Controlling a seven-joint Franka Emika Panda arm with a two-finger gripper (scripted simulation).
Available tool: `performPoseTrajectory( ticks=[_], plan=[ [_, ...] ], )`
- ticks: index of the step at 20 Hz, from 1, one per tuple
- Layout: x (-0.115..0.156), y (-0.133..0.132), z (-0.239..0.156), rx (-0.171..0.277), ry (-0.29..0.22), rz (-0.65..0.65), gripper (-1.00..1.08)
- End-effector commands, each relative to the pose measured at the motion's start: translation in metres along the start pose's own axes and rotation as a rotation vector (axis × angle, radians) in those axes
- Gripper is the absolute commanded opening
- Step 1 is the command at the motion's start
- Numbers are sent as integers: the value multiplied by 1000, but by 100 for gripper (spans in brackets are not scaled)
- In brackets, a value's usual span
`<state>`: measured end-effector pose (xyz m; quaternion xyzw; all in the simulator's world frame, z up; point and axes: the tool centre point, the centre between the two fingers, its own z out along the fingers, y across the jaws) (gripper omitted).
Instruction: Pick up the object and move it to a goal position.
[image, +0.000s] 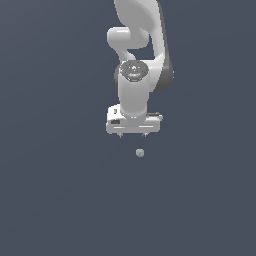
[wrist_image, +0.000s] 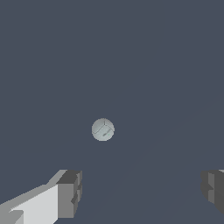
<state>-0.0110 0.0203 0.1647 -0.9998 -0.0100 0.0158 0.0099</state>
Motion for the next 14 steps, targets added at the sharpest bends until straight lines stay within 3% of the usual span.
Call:
performPoseTrajectory(
  ticks=[1,14],
  plan=[
    [0,0,0,0,0,0,100],
    [-8,-8,10,29,-42,26,100]
  ],
)
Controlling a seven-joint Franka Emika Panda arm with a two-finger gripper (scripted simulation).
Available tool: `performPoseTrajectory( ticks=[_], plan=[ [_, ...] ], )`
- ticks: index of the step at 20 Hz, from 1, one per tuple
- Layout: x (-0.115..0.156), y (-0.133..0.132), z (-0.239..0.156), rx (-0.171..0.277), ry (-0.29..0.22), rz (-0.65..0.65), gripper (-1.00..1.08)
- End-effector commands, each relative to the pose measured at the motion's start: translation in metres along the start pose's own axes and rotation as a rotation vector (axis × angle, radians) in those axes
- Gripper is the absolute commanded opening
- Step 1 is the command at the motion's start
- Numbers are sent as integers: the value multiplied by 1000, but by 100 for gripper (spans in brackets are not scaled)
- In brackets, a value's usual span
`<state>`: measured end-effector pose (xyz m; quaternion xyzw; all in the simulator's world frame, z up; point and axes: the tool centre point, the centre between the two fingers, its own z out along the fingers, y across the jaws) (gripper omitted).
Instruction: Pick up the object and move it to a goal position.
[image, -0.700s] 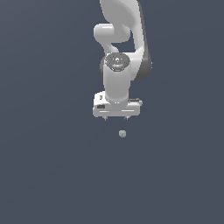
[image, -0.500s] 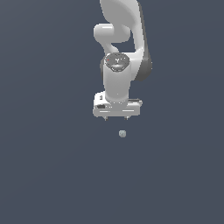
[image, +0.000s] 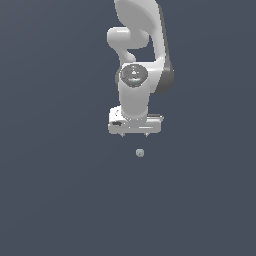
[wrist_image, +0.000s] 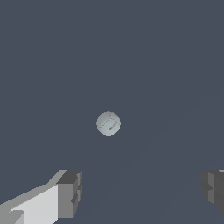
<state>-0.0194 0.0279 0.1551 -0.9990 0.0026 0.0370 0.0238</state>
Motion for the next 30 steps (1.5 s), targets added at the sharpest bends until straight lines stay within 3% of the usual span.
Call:
performPoseTrajectory(
  ticks=[1,13,30],
  plan=[
    [0,0,0,0,0,0,100],
    [5,-5,15,-5,12,100,100],
    [19,-23,67,-22,64,450,100]
  ],
)
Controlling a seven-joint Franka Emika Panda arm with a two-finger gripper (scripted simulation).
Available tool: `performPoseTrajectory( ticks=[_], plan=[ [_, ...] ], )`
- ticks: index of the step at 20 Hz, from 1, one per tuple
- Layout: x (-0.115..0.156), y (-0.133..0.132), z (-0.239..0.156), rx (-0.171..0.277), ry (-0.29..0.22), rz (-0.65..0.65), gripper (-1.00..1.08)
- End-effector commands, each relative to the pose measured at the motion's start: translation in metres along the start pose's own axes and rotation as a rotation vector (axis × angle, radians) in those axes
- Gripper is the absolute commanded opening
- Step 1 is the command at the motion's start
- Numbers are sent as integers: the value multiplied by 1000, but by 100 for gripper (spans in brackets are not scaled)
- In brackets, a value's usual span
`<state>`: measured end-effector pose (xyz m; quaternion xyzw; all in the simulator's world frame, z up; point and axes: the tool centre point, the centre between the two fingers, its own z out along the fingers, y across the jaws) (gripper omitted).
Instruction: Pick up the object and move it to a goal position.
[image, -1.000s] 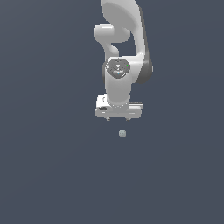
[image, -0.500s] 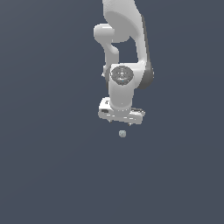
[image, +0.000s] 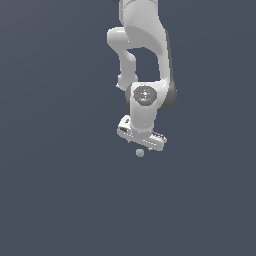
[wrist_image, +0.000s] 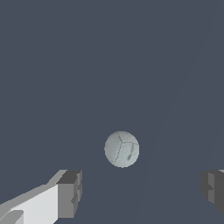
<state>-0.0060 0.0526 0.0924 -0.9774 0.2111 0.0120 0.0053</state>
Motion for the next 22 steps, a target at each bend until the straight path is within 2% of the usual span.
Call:
performPoseTrajectory(
  ticks=[1,10,22],
  plan=[
    [0,-3,7,-1,8,46,100],
    [0,-8,20,-3,24,137,100],
    [0,-8,37,-3,25,143,100]
  ],
)
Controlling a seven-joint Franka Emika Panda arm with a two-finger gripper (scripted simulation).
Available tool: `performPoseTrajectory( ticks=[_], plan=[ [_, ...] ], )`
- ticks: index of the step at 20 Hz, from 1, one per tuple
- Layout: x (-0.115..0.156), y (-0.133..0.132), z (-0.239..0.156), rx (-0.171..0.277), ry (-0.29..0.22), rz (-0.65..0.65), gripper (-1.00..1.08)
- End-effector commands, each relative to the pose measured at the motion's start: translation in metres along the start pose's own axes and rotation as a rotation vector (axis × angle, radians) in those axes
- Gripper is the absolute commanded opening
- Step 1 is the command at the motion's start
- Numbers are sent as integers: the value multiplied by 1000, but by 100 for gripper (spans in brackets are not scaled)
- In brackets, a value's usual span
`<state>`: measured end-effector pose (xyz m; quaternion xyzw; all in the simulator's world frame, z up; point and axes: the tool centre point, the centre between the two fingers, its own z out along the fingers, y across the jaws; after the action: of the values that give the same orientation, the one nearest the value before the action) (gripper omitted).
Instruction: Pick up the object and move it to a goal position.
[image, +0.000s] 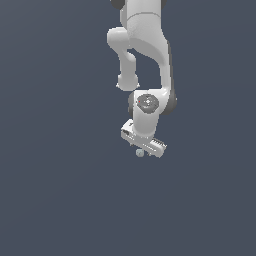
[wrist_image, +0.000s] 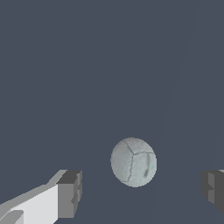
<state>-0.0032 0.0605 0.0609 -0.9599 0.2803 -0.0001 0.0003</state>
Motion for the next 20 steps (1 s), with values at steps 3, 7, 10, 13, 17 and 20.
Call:
performPoseTrajectory(
  ticks=[3,7,10,13,17,20],
  plan=[
    [-1,1,22,-1,0,2,100],
    [-1,1,36,-1,0,4,100],
    [0,0,40,-1,0,4,100],
    [0,0,40,-1,0,4,-100],
    [0,0,40,-1,0,4,-100],
    [0,0,40,-1,0,4,-100]
  ],
)
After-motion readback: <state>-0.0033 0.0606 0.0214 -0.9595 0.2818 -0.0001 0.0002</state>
